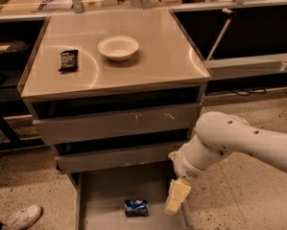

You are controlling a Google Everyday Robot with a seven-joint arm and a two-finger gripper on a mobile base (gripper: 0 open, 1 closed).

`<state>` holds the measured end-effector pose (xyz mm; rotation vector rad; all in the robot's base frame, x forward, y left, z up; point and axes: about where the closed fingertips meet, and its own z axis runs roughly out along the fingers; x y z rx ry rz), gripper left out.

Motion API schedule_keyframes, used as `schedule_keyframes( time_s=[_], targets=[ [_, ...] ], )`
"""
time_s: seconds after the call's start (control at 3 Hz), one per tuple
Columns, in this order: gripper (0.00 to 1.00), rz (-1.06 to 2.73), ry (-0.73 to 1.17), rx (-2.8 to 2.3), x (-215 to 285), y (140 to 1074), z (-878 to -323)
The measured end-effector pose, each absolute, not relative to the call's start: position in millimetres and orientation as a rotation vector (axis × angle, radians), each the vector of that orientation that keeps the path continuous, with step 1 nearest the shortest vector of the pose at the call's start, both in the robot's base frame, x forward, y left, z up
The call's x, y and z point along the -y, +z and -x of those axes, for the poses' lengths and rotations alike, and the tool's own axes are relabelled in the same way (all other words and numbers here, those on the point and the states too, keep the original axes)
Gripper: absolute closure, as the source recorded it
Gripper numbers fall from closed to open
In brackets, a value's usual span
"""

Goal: Pick pepsi can from bottom drawer and place on counter

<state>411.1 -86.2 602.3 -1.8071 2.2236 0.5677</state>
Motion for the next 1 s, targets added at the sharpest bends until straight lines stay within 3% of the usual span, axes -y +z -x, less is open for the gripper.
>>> schedule_keyframes(
  time_s=[0.33,1.0],
  targets=[
    [0.0,1.801,0.612,-2.225,82,589,-407],
    [0.0,1.67,0.74,-2.264,60,478,-414]
  ],
)
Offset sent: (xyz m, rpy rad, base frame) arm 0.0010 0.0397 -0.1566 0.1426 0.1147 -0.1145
